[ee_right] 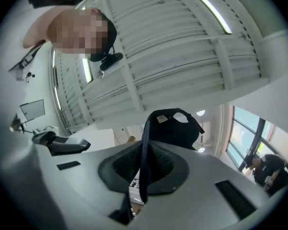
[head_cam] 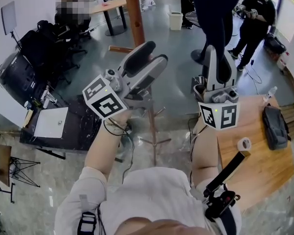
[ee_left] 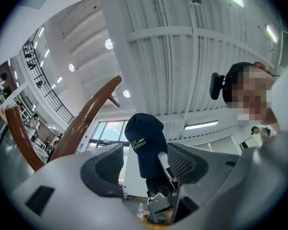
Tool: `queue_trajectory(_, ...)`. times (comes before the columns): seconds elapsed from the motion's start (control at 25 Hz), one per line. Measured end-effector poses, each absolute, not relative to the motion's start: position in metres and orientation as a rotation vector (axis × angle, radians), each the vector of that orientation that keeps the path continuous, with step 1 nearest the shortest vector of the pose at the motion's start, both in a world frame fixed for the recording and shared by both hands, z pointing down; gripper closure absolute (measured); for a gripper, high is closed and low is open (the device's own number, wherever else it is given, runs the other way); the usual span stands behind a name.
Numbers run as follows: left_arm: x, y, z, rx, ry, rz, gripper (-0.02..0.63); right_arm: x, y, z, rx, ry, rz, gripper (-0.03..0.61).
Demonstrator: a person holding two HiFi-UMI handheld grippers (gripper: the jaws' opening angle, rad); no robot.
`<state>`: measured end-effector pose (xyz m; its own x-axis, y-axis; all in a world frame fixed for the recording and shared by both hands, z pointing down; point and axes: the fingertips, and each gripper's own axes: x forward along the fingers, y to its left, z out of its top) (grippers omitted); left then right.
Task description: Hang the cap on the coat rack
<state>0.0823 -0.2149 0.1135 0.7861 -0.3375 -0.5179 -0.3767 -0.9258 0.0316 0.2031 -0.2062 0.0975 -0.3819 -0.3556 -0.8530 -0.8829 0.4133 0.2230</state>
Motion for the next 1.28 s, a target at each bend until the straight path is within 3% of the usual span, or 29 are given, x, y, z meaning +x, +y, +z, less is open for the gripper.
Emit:
queue_trajectory(0.64, 0.035, -0.209, 0.098, -2.831, 0.694, 0.867, 0.325, 0.157, -0.199, 0.06, -1.077, 1.897, 1.142, 0.541)
queue_trajectory(1.28, -0.131, -0.17, 0.054, -2.596, 0.942, 0.865, 0.325, -0.04, -0.16, 0.014, -0.561, 1.937, 0.975, 0.541)
